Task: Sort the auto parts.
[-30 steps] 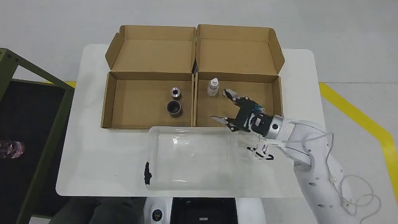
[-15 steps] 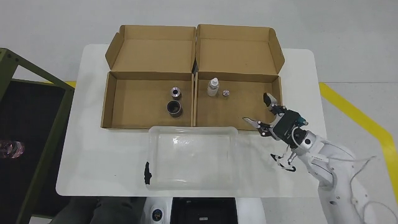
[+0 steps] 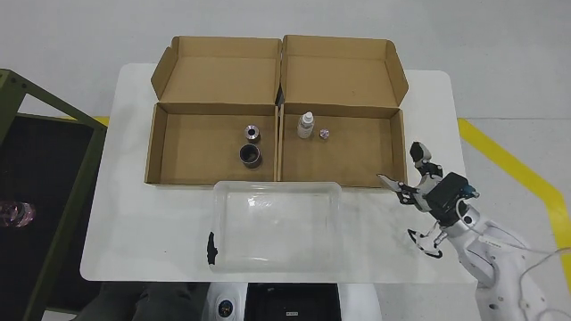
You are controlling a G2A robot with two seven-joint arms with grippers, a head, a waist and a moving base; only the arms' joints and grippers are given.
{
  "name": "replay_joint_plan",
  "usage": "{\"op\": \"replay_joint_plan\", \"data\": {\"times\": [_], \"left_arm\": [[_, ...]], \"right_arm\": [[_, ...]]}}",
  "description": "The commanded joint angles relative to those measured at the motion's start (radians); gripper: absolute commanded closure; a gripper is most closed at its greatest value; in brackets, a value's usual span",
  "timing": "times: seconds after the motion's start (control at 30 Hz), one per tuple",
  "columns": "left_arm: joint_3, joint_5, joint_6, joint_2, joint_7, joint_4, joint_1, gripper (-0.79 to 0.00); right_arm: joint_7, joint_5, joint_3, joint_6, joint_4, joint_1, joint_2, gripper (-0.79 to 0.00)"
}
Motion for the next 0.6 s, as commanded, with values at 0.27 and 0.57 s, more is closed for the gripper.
{"op": "replay_joint_plan", "data": {"times": [0.27, 0.57], "left_arm": [[0.0, 0.0, 0.0, 0.0, 0.0, 0.0, 0.0, -0.785], [0.0, 0.0, 0.0, 0.0, 0.0, 0.0, 0.0, -0.784]], "right_arm": [[-0.04, 0.017, 0.03, 0.018, 0.061, -0.006, 0.008, -0.785], [-0.048, 0.036, 0.037, 0.026, 0.084, 0.003, 0.01, -0.785]]}}
